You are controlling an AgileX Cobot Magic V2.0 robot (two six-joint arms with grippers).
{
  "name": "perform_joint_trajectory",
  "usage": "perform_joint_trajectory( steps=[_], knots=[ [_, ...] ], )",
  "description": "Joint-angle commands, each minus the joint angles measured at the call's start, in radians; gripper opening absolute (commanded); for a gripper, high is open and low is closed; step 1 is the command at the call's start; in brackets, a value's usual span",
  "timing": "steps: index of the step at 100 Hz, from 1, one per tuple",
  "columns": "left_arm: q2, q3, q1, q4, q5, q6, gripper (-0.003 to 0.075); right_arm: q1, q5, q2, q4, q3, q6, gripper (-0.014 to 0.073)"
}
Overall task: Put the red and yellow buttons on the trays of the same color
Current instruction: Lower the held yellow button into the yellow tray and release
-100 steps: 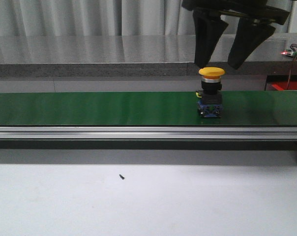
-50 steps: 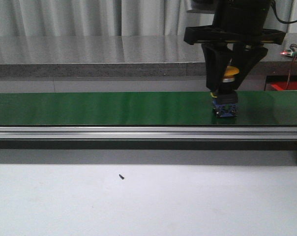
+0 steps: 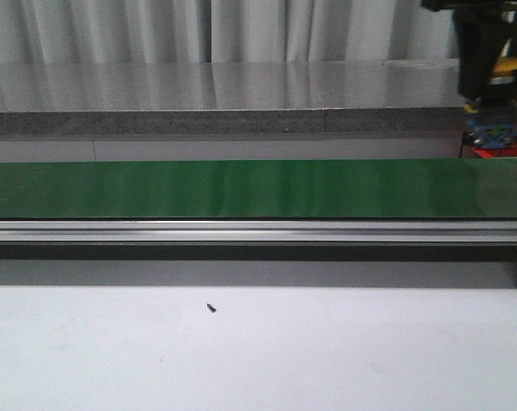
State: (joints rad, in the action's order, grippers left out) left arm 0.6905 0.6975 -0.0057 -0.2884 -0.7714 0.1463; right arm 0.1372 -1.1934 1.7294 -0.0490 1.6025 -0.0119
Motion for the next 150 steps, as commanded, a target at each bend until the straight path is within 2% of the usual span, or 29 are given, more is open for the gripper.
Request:
perform_joint_trajectory(
  steps=[1,36,78,95,115,150],
  knots=[
    [-0.003,0.026,-0.005,-0.022,0.058,-0.001,-0.0020,-0.080,0.002,-0.080,0.010,0.032,0.003,0.0079],
    [-0.003,0.026,-0.005,-0.022,0.048,-0.001,-0.0020,-0.375,-0.010,-0.100,0.010,0.030,0.003,0.0079],
    [-0.003,0.026,-0.005,-0.022,0.050,-0.001,-0.0020,-0.611,0.039,-0.099,-0.011,0.005,0.001,0.0079],
    [-0.003,0.026,-0.005,-0.022,0.050,-0.001,-0.0020,-0.659,0.144,-0.095,-0.058,-0.113,0.001,0.0079],
    [-0.003,0.026,-0.005,-0.022,0.048,-0.001,-0.0020,-0.663,0.314,-0.093,-0.081,-0.255,0.001,0.0079],
    [-0.003,0.026,-0.005,-0.022,0.046,-0.001,-0.0020,-0.663,0.332,0.036,-0.099,-0.268,0.001,0.0079]
  ],
)
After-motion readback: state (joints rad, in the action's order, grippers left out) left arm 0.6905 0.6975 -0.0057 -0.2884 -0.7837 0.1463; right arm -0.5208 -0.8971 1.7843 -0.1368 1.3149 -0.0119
